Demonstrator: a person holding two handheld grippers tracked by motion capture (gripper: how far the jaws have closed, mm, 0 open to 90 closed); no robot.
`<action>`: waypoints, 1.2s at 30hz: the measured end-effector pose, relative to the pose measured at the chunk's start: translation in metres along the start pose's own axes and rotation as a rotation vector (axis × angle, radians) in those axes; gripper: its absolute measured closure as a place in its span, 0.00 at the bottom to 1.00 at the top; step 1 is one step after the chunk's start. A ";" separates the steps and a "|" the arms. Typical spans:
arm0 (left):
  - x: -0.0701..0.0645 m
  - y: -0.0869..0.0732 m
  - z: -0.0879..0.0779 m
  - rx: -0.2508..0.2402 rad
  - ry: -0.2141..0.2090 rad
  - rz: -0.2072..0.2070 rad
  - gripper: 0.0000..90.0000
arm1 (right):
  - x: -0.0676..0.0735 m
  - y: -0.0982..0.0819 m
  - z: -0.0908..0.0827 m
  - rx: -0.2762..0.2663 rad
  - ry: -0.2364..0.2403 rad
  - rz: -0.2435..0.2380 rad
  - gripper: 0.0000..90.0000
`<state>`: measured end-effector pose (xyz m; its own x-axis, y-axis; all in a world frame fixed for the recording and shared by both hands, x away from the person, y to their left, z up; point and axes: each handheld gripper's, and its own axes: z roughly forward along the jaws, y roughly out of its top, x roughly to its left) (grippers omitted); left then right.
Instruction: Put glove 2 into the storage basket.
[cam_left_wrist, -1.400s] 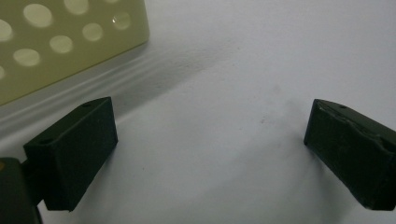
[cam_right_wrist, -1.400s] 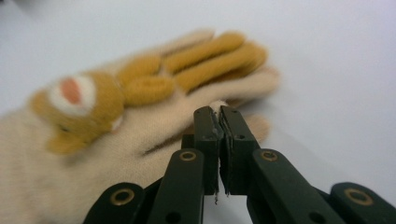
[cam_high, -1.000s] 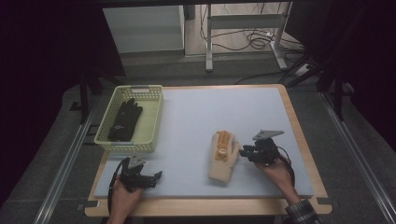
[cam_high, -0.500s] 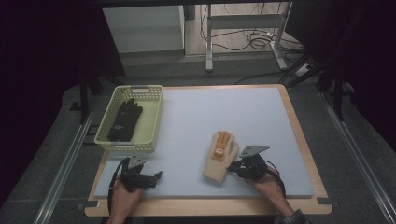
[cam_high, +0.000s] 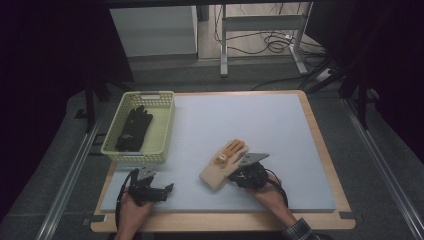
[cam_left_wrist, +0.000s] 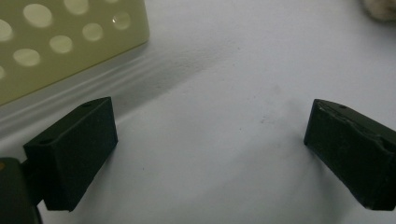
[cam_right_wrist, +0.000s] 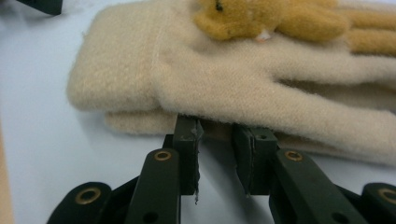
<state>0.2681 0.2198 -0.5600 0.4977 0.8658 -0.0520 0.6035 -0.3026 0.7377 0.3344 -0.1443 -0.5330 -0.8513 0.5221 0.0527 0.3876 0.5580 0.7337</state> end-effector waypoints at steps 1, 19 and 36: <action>0.000 0.000 0.000 0.000 0.000 0.000 0.03 | 0.001 0.002 0.003 0.000 -0.006 -0.008 0.78; 0.000 0.000 0.000 0.003 0.000 0.000 0.03 | -0.004 0.007 -0.006 -0.008 -0.043 -0.044 0.56; 0.000 0.001 0.000 0.011 0.001 -0.001 0.03 | -0.050 -0.033 -0.062 0.001 -0.216 0.044 0.27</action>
<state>0.2688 0.2194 -0.5591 0.4959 0.8668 -0.0521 0.6111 -0.3057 0.7301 0.3424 -0.2287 -0.5175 -0.7376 0.6724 -0.0617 0.4234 0.5318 0.7334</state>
